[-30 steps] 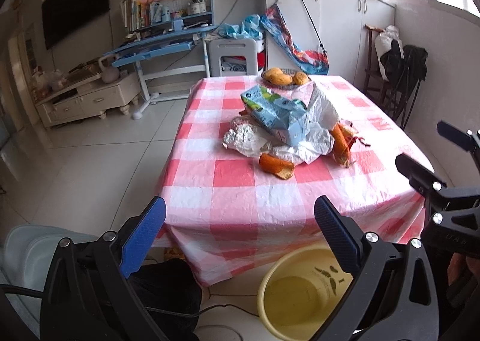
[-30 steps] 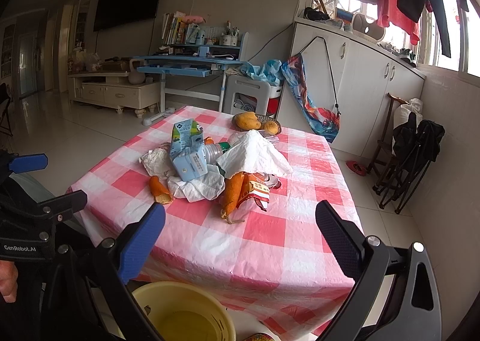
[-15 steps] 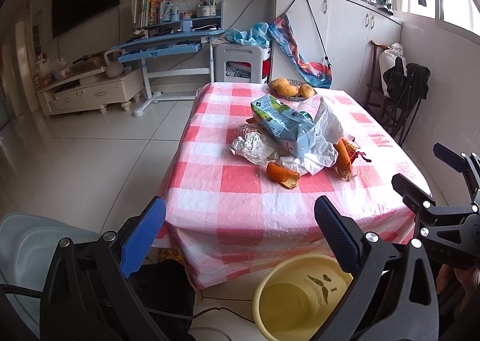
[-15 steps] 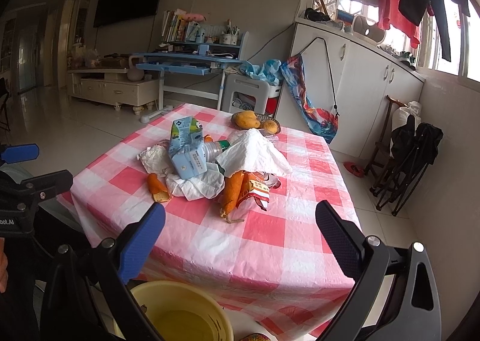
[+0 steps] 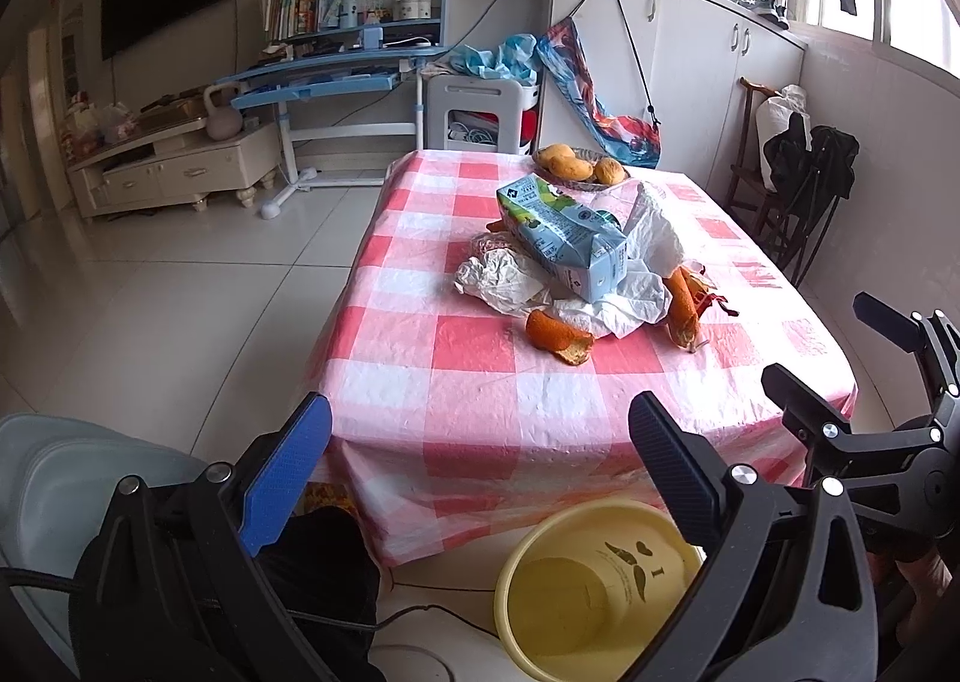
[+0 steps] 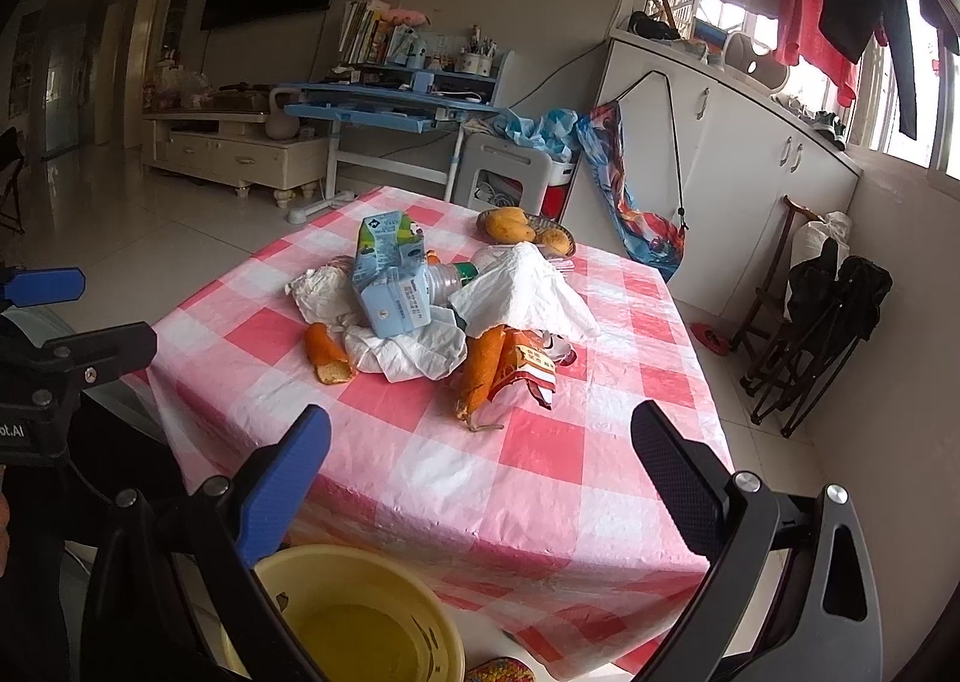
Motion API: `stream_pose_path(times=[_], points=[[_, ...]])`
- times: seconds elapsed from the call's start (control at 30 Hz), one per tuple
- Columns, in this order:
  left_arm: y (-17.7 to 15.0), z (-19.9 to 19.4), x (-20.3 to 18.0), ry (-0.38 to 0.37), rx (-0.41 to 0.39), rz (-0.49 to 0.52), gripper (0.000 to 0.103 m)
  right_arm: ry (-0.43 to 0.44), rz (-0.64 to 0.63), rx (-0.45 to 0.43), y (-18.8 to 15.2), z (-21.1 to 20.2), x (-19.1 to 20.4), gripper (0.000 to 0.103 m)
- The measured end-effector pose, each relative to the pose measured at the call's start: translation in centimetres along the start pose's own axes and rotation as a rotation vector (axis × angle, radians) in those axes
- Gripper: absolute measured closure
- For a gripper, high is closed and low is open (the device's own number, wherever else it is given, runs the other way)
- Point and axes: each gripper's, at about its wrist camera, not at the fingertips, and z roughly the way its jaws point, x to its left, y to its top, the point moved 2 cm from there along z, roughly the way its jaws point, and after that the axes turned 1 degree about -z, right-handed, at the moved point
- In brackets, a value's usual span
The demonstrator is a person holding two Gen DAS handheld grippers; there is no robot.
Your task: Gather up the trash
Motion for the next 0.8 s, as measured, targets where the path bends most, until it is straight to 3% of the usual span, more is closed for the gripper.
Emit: stream_pose_path(times=[0.8], points=[[-0.49,0.46,0.33,-0.013,0.033,-0.025,0.007,0.060,0.047,0.054,-0.03,0.72,0.33,0.007]])
